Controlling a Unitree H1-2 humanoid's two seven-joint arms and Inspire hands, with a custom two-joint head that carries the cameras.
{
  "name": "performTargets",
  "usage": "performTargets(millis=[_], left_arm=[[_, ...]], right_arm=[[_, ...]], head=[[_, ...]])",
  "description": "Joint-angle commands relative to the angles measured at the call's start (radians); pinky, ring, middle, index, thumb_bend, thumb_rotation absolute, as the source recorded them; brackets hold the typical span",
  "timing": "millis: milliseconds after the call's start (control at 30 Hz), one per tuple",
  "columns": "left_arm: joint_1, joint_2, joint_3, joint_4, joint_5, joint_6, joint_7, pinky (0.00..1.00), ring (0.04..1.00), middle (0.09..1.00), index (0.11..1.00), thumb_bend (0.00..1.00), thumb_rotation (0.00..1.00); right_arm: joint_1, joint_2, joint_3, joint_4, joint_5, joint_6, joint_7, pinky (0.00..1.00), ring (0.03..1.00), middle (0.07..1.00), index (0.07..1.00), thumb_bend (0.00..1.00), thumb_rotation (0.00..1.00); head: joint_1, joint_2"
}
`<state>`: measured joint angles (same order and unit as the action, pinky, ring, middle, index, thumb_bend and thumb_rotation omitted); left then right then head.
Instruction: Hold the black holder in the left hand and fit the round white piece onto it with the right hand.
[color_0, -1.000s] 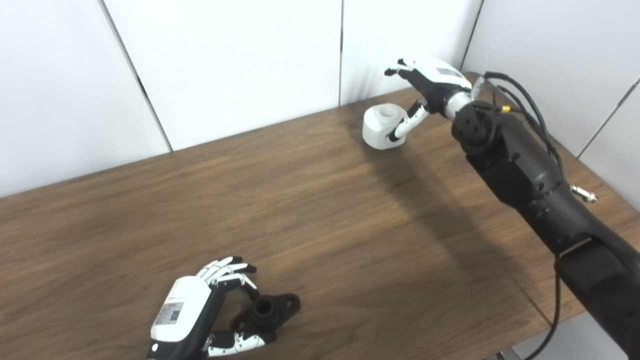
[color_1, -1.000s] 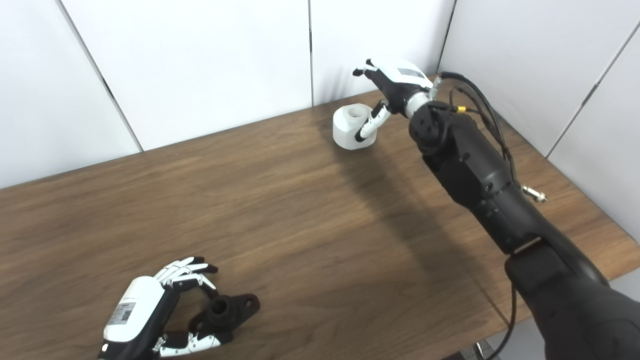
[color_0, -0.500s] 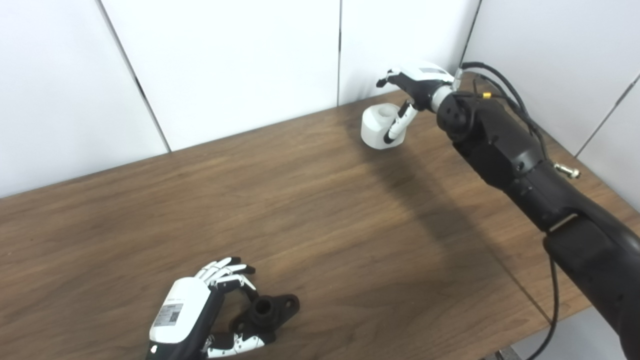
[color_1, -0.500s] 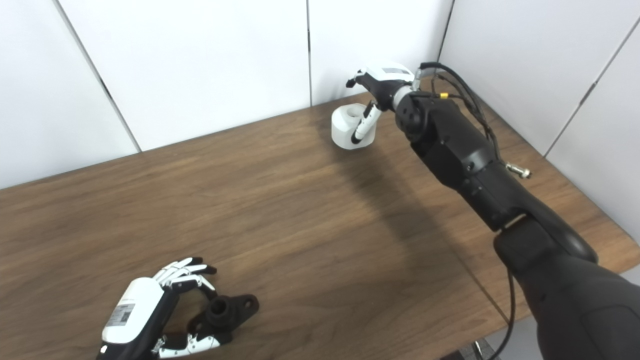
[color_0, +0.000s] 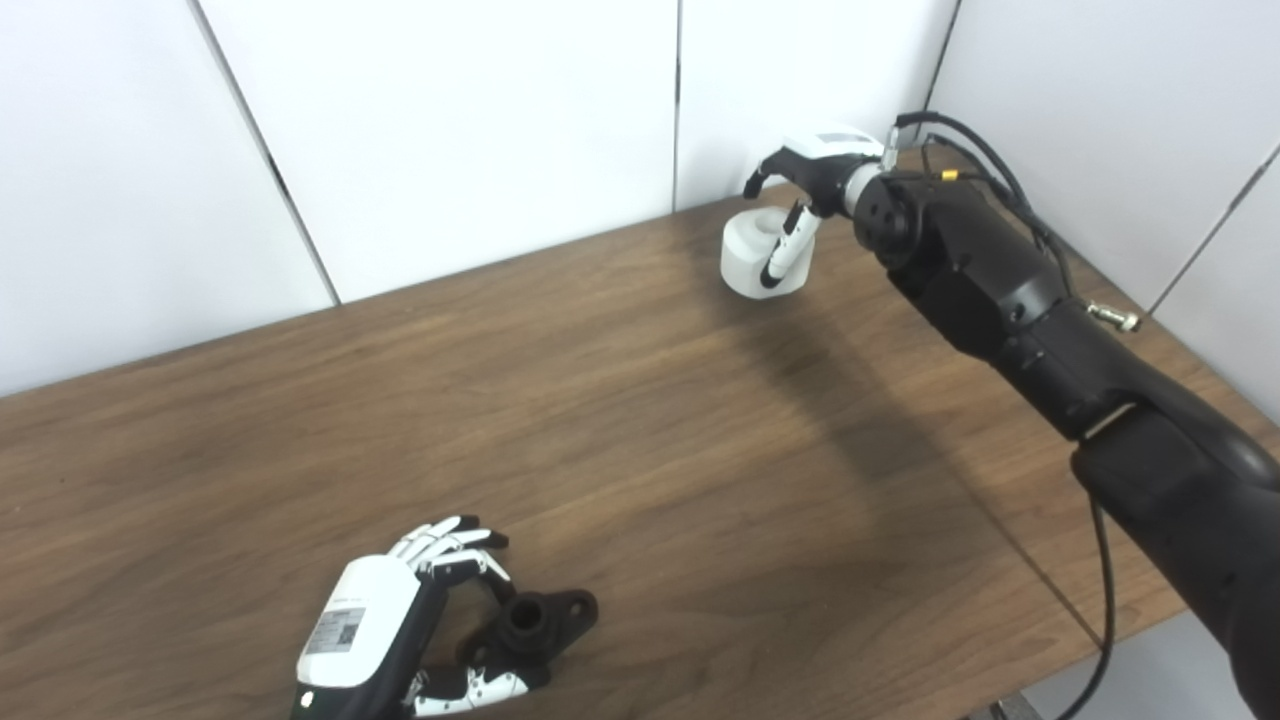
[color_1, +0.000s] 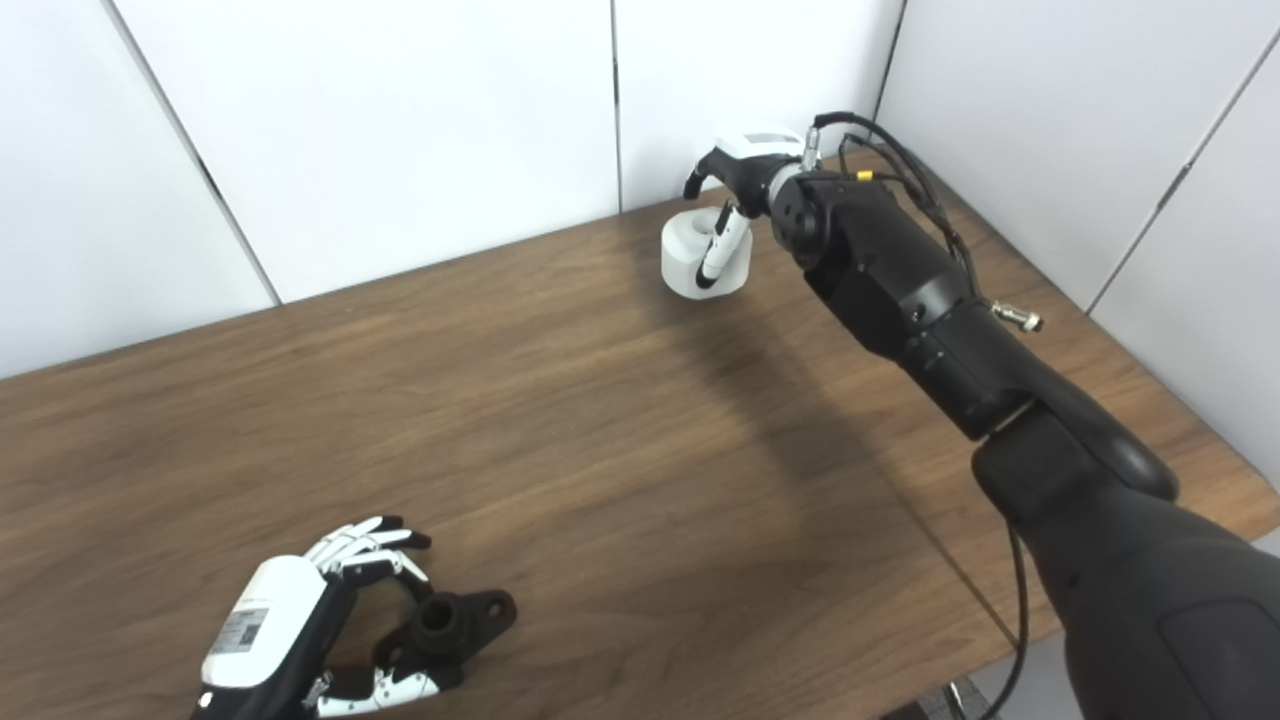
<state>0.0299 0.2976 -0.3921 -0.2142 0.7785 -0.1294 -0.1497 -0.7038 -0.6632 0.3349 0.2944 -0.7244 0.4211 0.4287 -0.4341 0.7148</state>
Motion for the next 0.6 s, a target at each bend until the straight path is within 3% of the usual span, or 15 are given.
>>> performTargets(millis=[0, 567], left_arm=[[0.034, 0.022, -0.005, 0.018, 0.024, 0.055, -0.062, 0.86, 0.878, 0.782, 0.489, 0.52, 0.06], [0.032, 0.018, -0.004, 0.009, 0.027, 0.063, -0.075, 0.85, 0.879, 0.784, 0.489, 0.52, 0.06]], right_arm=[[-0.06, -0.021, -0.007, -0.015, -0.021, -0.007, -0.01, 0.96, 1.0, 0.911, 0.735, 0.82, 0.18], [-0.064, -0.039, 0.024, -0.018, -0.051, -0.031, 0.032, 1.0, 1.0, 0.882, 0.731, 0.81, 0.19]], head=[[0.0, 0.0], [0.004, 0.005]])
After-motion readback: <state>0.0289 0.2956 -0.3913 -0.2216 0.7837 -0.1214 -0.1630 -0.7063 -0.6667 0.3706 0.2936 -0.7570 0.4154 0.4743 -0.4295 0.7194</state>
